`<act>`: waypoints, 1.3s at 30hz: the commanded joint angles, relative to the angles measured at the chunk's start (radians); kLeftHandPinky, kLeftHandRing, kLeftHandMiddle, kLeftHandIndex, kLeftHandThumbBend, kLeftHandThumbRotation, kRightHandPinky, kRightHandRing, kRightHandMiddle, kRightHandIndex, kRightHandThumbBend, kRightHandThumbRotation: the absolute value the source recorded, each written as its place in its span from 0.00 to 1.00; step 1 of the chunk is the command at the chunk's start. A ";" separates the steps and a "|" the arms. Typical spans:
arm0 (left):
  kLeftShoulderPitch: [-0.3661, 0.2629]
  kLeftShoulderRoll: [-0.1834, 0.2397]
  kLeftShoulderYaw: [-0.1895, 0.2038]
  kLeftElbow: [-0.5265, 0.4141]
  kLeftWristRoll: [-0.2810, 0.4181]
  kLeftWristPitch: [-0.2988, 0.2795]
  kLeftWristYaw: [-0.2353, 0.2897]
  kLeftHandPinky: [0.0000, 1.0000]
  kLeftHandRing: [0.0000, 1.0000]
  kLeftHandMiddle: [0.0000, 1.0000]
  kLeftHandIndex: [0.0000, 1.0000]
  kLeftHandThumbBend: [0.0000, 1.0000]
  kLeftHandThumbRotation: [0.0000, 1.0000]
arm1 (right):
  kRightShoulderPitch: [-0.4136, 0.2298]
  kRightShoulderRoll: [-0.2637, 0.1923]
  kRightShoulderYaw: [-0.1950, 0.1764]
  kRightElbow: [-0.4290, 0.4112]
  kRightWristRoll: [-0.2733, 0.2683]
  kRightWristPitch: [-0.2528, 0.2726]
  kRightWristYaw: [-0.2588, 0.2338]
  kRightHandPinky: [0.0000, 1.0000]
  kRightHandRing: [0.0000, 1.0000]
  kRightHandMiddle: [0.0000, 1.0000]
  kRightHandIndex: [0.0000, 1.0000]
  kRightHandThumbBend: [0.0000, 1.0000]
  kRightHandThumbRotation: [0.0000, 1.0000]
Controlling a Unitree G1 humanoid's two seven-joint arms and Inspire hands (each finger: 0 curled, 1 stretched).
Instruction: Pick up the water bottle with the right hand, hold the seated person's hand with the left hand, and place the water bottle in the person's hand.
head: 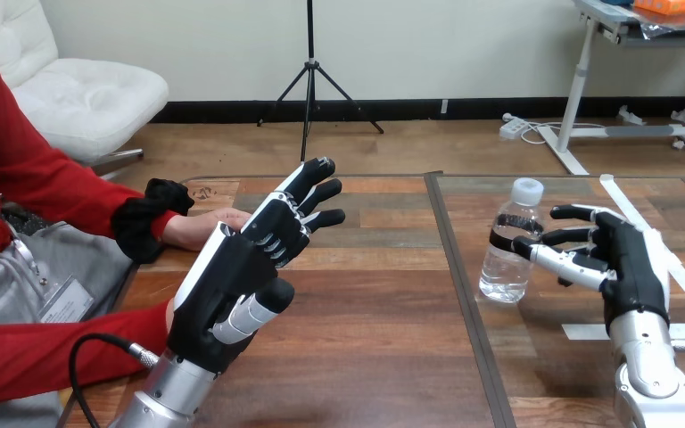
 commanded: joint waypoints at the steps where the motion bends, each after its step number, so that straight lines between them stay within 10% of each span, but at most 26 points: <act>1: -0.028 0.009 -0.003 -0.027 0.005 -0.010 0.008 0.85 0.94 0.96 0.93 1.00 0.79 | -0.030 -0.012 0.019 -0.013 -0.014 0.005 0.020 0.40 0.54 0.63 0.75 0.92 0.28; 20: -0.029 0.011 0.004 -0.033 -0.021 0.001 -0.020 0.85 0.93 0.96 0.92 1.00 0.77 | -0.043 -0.027 0.044 0.043 -0.035 -0.006 0.073 0.78 0.88 0.90 0.97 1.00 0.53; 39: -0.028 0.019 0.011 -0.046 -0.036 0.003 -0.042 0.85 0.94 0.96 0.93 1.00 0.77 | -0.064 -0.020 0.042 0.108 -0.029 -0.052 0.070 0.94 1.00 1.00 1.00 1.00 0.59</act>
